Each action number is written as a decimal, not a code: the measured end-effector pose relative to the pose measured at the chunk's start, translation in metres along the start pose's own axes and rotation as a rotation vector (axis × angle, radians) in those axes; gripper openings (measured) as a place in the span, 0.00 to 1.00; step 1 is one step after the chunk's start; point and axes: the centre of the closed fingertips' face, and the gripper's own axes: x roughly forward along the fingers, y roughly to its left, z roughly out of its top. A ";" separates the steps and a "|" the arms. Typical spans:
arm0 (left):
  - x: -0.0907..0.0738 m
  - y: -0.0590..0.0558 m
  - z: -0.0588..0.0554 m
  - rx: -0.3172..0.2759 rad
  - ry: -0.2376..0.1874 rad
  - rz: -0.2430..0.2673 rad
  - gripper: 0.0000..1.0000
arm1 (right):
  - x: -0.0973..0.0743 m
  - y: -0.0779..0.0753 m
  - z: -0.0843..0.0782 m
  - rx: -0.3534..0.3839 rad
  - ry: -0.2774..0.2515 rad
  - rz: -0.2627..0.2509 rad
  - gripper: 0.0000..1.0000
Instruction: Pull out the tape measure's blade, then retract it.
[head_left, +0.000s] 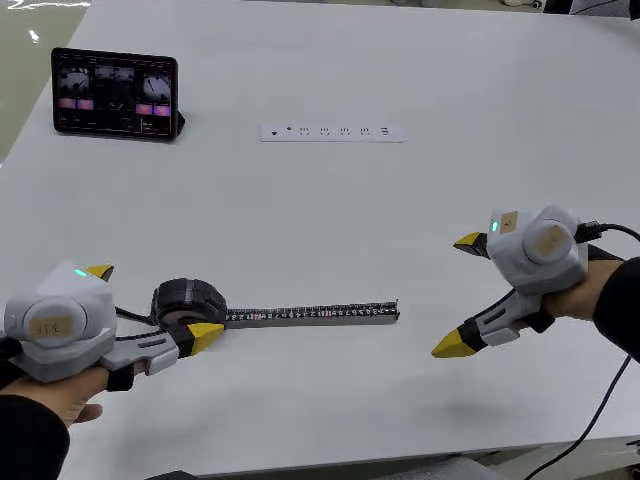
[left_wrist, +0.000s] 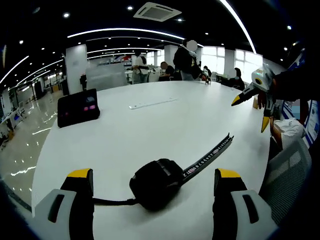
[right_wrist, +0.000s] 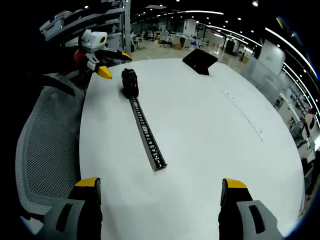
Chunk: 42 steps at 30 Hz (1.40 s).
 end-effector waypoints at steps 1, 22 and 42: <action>0.002 0.001 0.000 -0.009 -0.004 0.013 0.99 | 0.003 0.000 0.000 -0.010 0.007 0.007 0.99; 0.019 -0.015 0.000 -0.070 -0.137 0.171 0.99 | 0.050 -0.010 -0.005 -0.150 0.127 0.070 0.85; 0.038 -0.002 -0.013 -0.112 -0.185 0.235 0.99 | 0.078 -0.006 -0.003 -0.211 0.162 0.134 0.58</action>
